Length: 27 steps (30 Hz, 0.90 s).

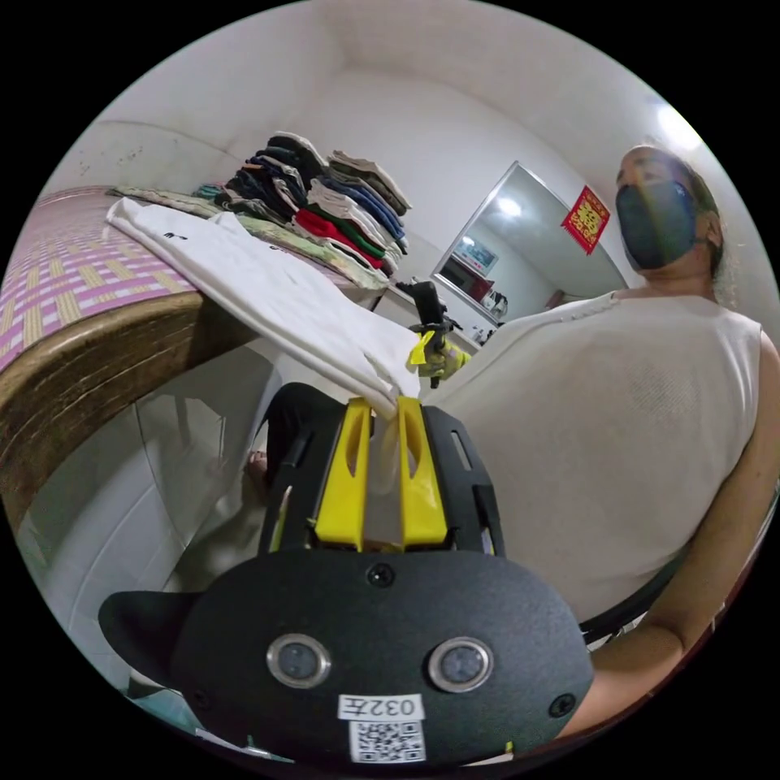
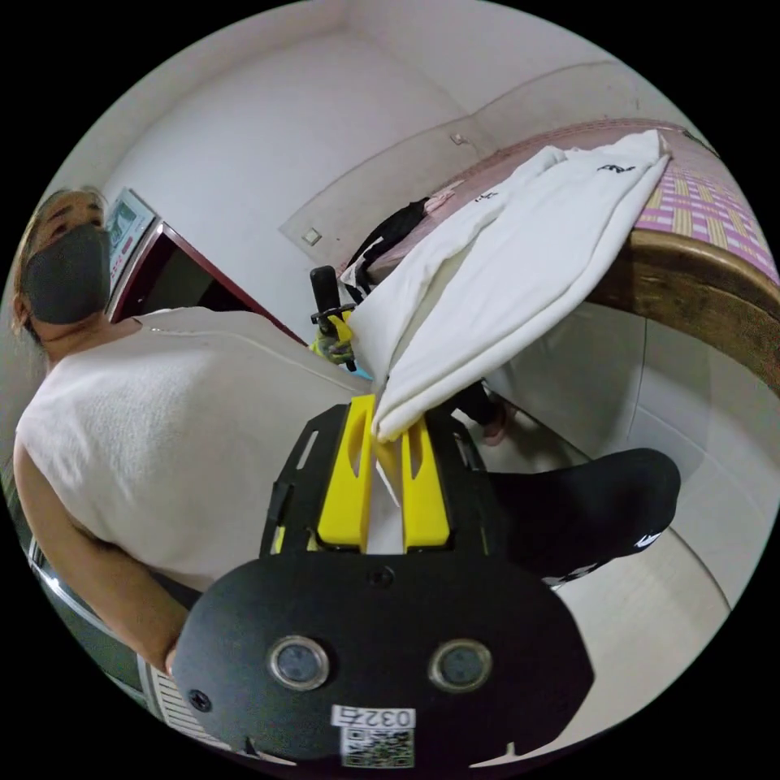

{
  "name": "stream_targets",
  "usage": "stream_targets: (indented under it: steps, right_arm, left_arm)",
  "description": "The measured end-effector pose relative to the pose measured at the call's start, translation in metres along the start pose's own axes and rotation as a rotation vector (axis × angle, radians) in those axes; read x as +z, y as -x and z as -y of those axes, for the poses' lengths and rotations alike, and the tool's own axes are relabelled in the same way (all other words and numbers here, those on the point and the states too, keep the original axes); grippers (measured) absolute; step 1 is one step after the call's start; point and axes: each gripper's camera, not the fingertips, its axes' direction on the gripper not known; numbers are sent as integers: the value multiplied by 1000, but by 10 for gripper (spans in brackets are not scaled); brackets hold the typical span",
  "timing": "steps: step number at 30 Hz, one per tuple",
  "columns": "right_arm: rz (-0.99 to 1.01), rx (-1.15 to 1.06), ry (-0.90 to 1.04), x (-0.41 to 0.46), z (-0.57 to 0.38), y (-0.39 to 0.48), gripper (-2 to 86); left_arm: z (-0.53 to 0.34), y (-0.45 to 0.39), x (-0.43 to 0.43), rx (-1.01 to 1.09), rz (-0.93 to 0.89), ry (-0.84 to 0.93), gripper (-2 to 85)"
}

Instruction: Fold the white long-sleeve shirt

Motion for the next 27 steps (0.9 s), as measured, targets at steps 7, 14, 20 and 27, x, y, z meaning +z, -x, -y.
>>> stream_targets:
  steps: [7,14,20,27]
  right_arm:
    - [37,52,-3,-37,14,-1,1]
    - [277,-4,-321,-104,49,-31,-10]
    - [225,-28,-292,-125,101,-42,-10]
    - [363,80,-309,-78,46,-74,-10]
  left_arm:
    - [14,6,-20,-7,-72,-3,-9]
    - [68,22,-55,22,-217,-131,-16]
    - [124,47,-78,-4,-248,-194,-16]
    - [83,40,-50,-15,-240,-121,-16]
